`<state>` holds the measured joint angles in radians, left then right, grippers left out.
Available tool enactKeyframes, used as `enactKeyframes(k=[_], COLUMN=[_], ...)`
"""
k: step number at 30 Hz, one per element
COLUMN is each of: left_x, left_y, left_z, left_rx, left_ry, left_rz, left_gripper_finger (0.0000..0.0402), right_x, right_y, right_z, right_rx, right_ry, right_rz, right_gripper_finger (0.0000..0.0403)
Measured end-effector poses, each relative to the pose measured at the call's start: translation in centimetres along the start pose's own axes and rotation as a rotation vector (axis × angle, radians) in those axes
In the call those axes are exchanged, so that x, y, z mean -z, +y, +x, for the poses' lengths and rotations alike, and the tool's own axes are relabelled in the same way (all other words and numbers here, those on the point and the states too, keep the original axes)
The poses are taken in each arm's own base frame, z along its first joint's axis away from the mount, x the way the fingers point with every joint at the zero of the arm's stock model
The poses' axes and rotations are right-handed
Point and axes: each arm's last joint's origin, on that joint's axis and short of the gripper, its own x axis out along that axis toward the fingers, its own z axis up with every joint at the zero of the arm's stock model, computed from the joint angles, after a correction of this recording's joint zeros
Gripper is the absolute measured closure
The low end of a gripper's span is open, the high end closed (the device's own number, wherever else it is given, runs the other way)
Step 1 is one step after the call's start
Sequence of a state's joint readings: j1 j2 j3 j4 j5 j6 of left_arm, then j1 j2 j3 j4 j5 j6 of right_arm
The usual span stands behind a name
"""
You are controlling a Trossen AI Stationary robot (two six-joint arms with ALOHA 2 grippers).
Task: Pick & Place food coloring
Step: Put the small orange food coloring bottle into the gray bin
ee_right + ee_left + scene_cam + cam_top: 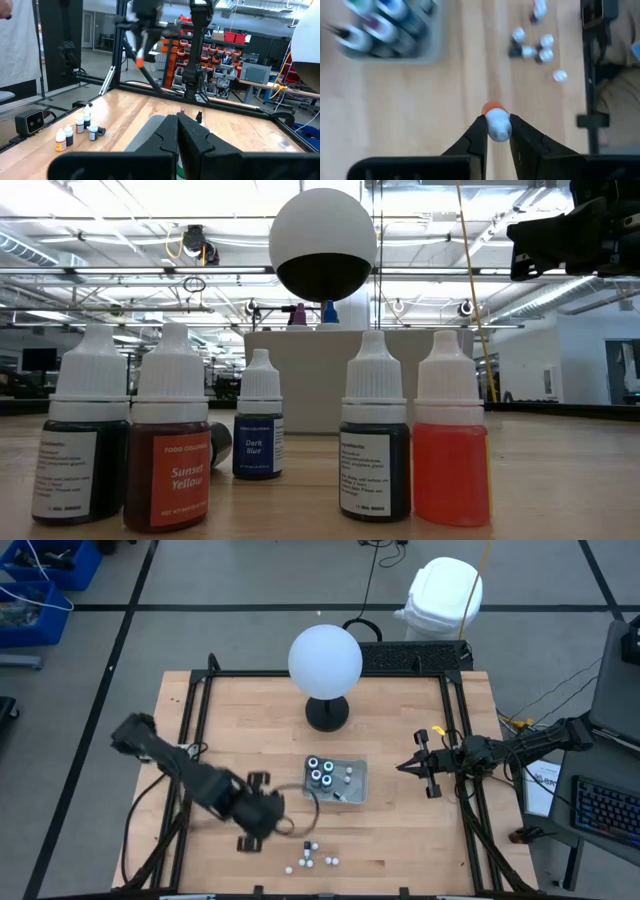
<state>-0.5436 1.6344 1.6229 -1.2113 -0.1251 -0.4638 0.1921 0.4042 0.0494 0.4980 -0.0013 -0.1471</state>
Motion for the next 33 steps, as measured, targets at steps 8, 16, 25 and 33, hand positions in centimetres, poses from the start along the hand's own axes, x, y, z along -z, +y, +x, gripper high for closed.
enactKeyframes(k=[8, 16, 25, 33], left_x=[1.4, 1.9, -2.8, -9.0], left_y=[5.8, 9.7, 9.9, 9.2], left_z=[-3.3, -1.1, 3.3, 5.4], left_rx=[-0.056, -0.056, -0.015, -0.05], left_ry=[-0.144, -0.238, -0.118, -0.055], left_rz=[0.049, 0.023, 0.105, 0.215], left_gripper_finger=[0.0339, 0.0339, 0.0336, 0.0333], right_x=[0.0, -0.1, 0.1, 0.4], right_y=[0.0, 0.0, -0.2, -0.7], right_z=[0.0, 0.0, 0.1, 0.0], right_rx=[0.0, 0.005, 0.083, 0.268], right_ry=[0.0, -0.006, 0.022, 0.081], right_rz=[0.003, 0.002, -0.014, -0.068], right_gripper_finger=[0.0403, 0.0403, 0.0403, 0.0403])
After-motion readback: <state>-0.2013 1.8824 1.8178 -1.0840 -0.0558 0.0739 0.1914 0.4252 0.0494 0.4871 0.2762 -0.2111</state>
